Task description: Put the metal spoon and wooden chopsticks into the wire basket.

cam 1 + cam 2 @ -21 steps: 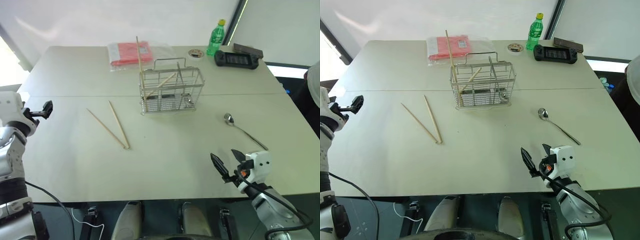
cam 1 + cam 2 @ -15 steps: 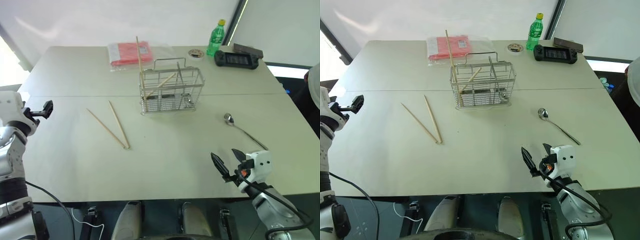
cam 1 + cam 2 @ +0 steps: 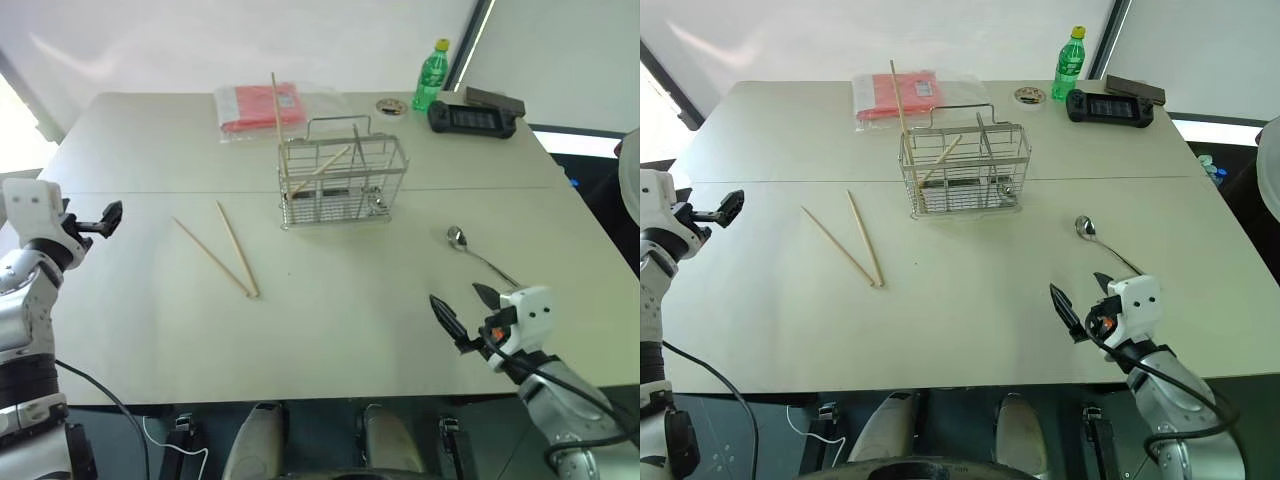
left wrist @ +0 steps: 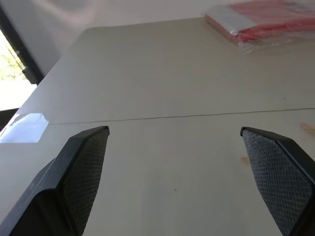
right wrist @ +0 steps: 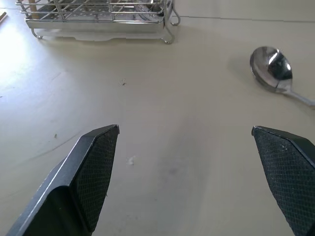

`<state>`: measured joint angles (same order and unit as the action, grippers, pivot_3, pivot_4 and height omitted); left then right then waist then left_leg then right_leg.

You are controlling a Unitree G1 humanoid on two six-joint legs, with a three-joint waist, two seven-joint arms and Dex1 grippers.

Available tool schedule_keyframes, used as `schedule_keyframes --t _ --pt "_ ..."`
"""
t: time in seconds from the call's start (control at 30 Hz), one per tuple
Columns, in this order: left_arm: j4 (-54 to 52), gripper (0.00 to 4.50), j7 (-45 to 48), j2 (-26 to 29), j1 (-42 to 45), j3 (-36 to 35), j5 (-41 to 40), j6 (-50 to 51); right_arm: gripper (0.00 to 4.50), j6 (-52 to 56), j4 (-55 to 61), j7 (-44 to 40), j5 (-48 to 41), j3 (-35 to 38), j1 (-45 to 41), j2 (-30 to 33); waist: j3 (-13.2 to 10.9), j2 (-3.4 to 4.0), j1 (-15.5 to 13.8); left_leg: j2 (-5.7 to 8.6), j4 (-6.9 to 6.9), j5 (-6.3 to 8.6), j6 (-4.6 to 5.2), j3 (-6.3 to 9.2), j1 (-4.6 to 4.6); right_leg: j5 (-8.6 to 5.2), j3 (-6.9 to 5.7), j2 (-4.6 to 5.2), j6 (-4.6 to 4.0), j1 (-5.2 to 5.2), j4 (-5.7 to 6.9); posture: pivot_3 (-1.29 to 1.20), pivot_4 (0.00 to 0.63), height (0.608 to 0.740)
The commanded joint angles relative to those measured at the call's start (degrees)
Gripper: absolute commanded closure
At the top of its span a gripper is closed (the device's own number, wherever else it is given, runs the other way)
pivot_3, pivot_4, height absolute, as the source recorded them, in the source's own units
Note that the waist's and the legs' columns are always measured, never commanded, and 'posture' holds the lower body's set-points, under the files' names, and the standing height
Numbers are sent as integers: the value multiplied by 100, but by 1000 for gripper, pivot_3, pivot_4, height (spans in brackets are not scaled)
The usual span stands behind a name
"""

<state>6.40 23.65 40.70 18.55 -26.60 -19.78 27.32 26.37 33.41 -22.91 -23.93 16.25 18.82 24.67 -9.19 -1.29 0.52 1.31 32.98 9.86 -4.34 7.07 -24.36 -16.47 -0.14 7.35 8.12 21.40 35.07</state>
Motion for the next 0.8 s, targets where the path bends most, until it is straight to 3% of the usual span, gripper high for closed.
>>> schedule_keyframes --t 0.03,0.3,0.5,0.67,0.8 --pt "-544 9 57 179 204 -126 -331 500 0 166 130 -206 -202 310 -139 342 0 0 -6 0 0 0 0 0 0 0 0 0 0 0 0 0 150 720" --pt "-1761 9 1379 781 431 349 -1311 1477 0 887 -450 -1280 -510 858 -1109 2185 -2 -2 11 -1 12 -1 3 -4 1 0 0 -3 0 -6 3 0 150 720" --pt "-3042 9 2816 1422 202 804 -2338 1940 0 1300 -1737 -2625 -586 528 -1911 3644 -14 12 12 -2 9 -1 7 -16 -1 -1 4 0 -2 -4 -2 0 150 720" --pt "-3226 9 3105 1483 530 1137 -2678 2059 0 1277 -2995 -3025 -218 -295 -2968 3922 -14 12 22 -12 15 -1 7 -30 2 -1 3 -1 -3 -7 0 0 150 720" --pt "-3163 9 3018 1244 922 1617 -2553 1980 0 1021 -3967 -3158 331 -1070 -3841 3717 -16 15 24 -11 15 -2 8 -35 -2 0 5 0 -2 -5 -2 0 150 720"
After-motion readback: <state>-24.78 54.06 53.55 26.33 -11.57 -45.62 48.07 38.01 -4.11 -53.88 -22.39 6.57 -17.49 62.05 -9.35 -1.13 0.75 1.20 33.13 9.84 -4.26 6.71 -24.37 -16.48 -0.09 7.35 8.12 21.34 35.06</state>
